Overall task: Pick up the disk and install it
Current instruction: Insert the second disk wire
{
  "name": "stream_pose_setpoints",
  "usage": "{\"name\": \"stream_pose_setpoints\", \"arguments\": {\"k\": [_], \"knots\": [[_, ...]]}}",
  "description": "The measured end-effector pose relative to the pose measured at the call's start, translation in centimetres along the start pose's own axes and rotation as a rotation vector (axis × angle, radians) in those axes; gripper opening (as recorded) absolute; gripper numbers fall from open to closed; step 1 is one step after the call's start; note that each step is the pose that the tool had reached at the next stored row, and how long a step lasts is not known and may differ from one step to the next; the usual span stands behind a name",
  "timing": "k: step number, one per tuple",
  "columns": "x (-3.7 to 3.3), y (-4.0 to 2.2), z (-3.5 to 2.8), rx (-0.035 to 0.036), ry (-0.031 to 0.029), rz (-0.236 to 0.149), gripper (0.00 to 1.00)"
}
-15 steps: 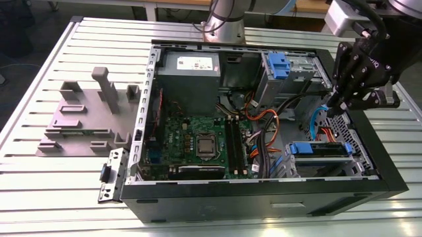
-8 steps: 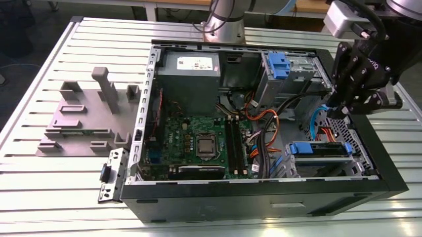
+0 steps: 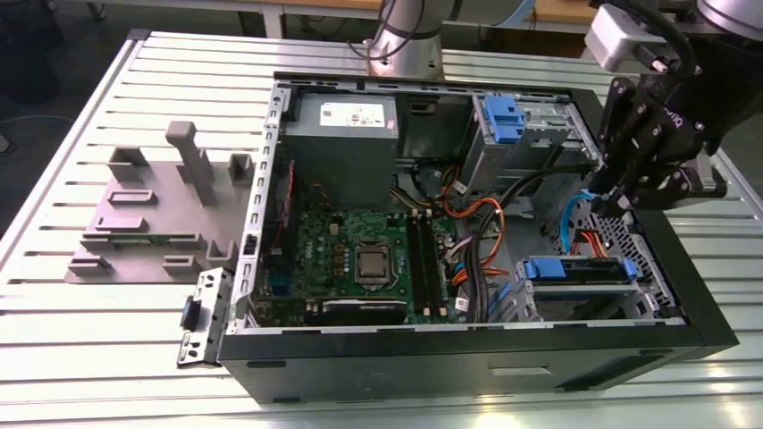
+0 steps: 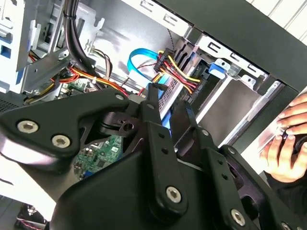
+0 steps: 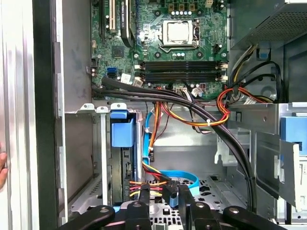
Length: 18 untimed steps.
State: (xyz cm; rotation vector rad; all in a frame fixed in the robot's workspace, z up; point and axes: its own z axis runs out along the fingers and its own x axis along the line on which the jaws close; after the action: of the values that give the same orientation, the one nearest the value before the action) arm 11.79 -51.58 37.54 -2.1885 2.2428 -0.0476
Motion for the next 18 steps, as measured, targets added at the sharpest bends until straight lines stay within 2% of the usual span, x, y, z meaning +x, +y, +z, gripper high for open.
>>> {"name": "stream_pose_setpoints", "arguments": {"k": [8, 13, 16, 18], "knots": [[-0.11, 0.02, 0.76, -0.0003, 0.0003, 0.0, 0.37], [-0.19, 0.01, 1.1, -0.0002, 0.0038, 0.0, 0.36], [-0.24, 0.0, 1.25, -0.0002, 0.0058, 0.0, 0.17], [-0.26, -0.01, 1.34, -0.0001, 0.0064, 0.0, 0.16]]}}
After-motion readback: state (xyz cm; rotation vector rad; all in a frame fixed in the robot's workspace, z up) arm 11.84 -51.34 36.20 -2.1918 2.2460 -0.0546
